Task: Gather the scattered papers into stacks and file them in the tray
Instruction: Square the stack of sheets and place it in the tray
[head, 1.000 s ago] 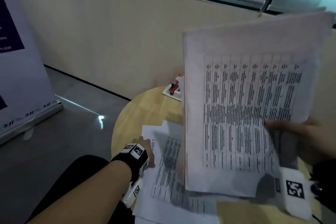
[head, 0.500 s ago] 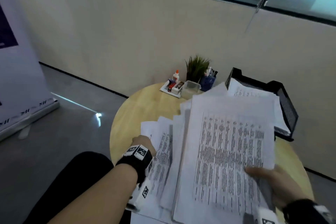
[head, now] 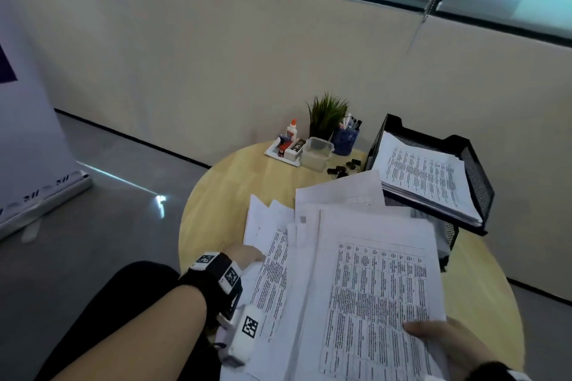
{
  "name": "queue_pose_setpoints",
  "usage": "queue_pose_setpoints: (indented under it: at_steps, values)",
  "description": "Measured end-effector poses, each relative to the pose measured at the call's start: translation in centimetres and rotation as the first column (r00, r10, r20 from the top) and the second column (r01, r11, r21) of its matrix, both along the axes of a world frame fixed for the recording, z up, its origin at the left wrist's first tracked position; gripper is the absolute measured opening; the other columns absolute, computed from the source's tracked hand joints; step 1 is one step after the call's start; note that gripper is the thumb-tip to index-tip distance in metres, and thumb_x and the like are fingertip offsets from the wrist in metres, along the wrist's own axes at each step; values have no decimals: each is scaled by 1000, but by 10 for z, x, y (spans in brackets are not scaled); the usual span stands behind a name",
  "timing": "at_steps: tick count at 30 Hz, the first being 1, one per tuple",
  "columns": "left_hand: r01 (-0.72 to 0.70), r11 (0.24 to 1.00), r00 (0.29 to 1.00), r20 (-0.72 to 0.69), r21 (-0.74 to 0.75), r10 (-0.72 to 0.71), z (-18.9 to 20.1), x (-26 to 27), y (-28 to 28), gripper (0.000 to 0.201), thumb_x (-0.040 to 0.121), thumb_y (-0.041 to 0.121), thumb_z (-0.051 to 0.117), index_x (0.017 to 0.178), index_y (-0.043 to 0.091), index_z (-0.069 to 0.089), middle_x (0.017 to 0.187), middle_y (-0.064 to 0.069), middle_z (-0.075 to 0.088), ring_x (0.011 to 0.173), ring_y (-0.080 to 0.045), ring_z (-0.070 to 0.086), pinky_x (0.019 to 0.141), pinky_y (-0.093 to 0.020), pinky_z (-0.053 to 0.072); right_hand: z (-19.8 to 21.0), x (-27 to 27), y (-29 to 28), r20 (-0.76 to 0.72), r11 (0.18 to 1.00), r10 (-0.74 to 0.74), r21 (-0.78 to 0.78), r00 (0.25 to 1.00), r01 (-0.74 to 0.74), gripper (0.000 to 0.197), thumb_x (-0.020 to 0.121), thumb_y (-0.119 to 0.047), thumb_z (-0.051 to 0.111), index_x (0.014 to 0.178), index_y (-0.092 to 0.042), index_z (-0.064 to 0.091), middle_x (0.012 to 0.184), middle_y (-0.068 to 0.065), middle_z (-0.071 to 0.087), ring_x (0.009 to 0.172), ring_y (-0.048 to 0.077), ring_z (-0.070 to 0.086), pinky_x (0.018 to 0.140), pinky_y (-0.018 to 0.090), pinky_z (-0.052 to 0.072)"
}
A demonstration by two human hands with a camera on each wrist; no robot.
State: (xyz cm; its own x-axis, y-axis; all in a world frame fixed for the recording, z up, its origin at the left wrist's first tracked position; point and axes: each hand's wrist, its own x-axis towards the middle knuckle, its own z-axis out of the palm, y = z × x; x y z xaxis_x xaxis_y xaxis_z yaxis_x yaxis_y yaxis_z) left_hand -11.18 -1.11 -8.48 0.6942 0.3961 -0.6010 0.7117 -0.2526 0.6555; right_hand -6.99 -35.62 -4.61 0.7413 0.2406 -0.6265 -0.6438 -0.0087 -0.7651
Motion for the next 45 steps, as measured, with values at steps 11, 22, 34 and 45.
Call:
queue_pose_setpoints:
  at_steps: [11,22,34,45]
  values:
    - [88,944,996,30,-318,-83,-27,-3,-34,106,52,56,85,135,2,46,142,-11,46,131,-28,41,111,-37,32,-41,-18,31,-7,981,168,97,986,-167,85,36,16,83,116,12,54,108,34,65,96,50,64,89,57,48]
    - [56,905,930,353,-422,107,-2,-5,-35,51,72,2,77,119,-4,57,117,-10,64,103,-20,58,97,-32,43,-39,-19,43,303,999,28,-27,953,-20,49,78,15,65,121,-4,53,101,14,72,83,28,72,61,31,57]
    - [326,836,753,656,-442,53,91,-3,-25,87,22,32,96,99,4,68,99,-16,73,93,-28,70,76,-36,58,43,13,43,478,974,-7,201,878,-102,86,18,-35,99,93,-4,68,91,14,73,84,29,69,78,36,58]
    - [206,907,534,819,-367,210,143,50,-31,83,27,46,94,96,6,74,100,-13,73,98,-28,69,94,-45,50,112,21,49,683,978,-161,208,712,21,45,63,-15,78,106,-7,68,97,11,74,90,33,71,77,47,57]
